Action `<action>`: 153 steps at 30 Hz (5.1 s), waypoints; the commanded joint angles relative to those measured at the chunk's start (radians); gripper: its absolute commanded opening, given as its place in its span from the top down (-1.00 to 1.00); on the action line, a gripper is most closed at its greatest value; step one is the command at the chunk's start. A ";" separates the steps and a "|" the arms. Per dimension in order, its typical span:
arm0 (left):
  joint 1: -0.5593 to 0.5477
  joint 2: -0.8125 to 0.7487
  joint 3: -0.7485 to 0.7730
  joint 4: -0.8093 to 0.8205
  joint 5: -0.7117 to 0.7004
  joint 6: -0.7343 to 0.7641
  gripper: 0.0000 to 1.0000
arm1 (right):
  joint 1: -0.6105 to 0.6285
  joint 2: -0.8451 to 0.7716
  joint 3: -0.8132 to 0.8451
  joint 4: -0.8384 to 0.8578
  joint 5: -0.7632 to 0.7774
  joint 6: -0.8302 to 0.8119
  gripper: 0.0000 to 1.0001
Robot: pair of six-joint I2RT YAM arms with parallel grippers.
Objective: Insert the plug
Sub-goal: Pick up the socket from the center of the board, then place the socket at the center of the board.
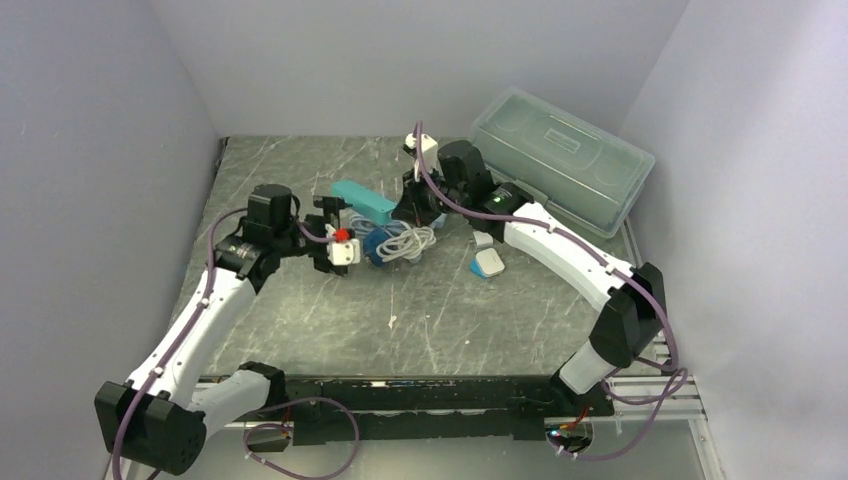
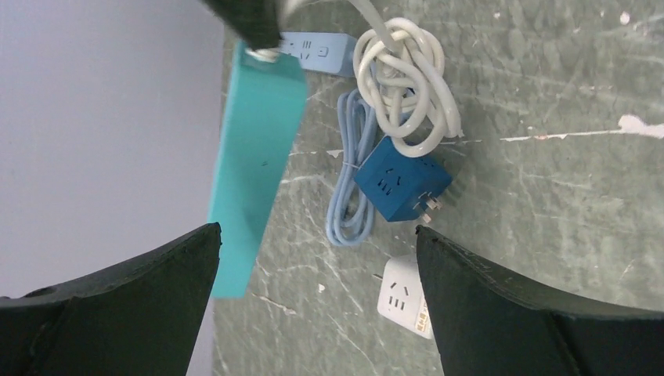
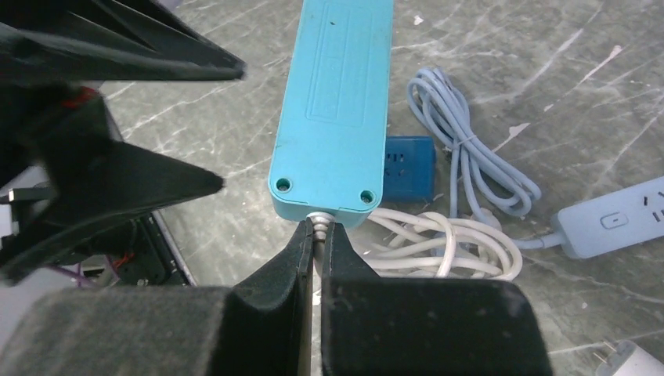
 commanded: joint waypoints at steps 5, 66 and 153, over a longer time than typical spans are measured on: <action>-0.072 0.055 -0.026 0.282 -0.124 0.106 -0.99 | -0.008 -0.119 -0.025 0.072 -0.172 -0.030 1.00; -0.315 0.263 0.057 -0.646 0.107 -0.506 1.00 | -0.233 -0.428 -0.474 0.315 0.087 0.121 -0.99; -0.037 0.694 -0.009 -0.536 0.036 -0.327 0.00 | 0.394 -0.171 -0.727 0.389 0.817 0.355 -0.76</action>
